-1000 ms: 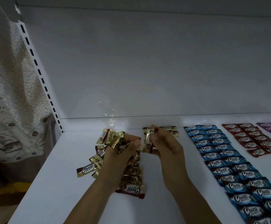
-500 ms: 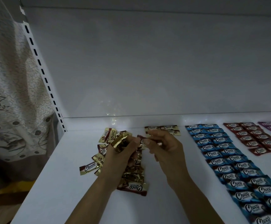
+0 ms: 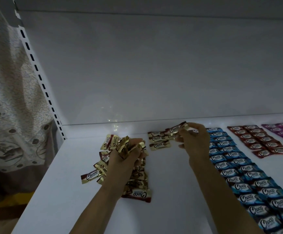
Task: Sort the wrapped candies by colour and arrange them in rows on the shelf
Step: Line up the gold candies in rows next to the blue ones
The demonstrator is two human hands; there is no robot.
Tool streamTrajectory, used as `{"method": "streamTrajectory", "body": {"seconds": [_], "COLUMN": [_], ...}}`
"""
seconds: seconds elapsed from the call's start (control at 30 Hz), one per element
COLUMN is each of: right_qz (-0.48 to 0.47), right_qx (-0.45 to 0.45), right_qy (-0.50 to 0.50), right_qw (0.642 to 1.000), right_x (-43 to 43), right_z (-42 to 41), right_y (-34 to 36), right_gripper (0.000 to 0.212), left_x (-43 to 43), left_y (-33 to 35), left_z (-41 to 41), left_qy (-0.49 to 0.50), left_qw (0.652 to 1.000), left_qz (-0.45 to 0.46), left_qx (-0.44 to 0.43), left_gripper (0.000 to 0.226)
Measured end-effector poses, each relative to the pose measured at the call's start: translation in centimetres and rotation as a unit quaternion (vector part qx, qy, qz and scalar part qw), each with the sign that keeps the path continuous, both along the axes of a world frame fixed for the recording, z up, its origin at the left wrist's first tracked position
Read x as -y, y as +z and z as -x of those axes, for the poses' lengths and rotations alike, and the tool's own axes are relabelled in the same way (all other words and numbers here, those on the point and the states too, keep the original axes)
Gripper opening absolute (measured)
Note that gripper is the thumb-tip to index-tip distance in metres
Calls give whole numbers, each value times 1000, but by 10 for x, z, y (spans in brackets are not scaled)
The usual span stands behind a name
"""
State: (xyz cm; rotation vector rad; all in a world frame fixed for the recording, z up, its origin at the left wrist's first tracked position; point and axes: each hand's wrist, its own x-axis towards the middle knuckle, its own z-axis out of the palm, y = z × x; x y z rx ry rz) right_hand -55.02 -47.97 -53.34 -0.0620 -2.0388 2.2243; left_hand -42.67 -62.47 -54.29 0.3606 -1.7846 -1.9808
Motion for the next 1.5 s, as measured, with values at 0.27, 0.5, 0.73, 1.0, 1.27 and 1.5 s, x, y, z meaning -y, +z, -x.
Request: {"method": "streamTrajectory", "body": {"seconds": [0.27,0.5,0.73,1.0,1.27,1.5], "right_qz": [-191,-371,-506,-565,-569,-598], "right_qx": [-27,-83,-206,-235,-241,-176], "right_qy": [-32,-33,38,151,116,49], "right_qw": [981,924,837,776,778,781], "right_x": [1,0,2,7,10,-3], "right_z": [32,31,10,6,2,8], "right_y": [-36,-42,-37,-47,-47,-40], "right_gripper": [9,25,14,32,33,35], "left_x": [-2,2,8,7,8,8], "left_y": [-5,-6,-9,-9,-9,-11], "left_z": [0,1,5,4,3,4], "left_qy": [3,2,3,12,8,14], "left_qw": [1000,1000,1000,999,1000,1000], "left_qz": [-3,-11,-3,-5,3,2], "left_qx": [-4,-20,-30,-30,-26,-20], "left_gripper": [20,15,14,15,13,18]}}
